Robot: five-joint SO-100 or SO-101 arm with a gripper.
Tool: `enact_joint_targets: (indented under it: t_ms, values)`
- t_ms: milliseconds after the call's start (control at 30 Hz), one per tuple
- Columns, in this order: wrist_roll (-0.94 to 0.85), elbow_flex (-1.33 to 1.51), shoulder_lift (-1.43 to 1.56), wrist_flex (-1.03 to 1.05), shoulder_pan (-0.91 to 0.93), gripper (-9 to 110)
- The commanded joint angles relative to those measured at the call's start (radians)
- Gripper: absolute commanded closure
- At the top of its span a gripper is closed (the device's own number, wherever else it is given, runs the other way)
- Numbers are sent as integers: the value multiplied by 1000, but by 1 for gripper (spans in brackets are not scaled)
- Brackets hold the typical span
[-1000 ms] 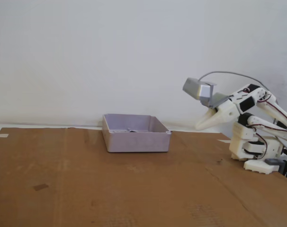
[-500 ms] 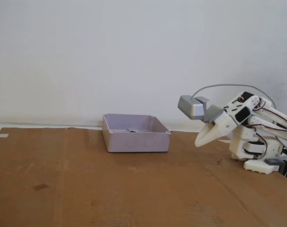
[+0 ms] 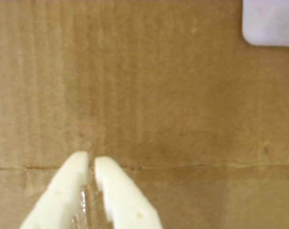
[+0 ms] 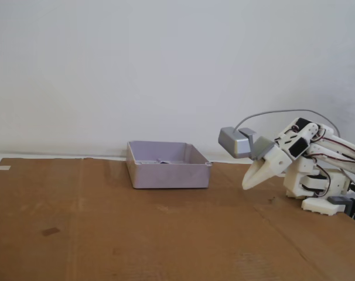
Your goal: Grasp a block and put it in the box.
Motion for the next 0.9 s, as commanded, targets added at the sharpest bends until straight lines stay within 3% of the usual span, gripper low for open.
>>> enact_joint_targets:
  t_ms: [0, 867]
  values:
    - [6, 23, 29, -5, 8, 102]
    - [8, 54, 29, 379, -2, 102]
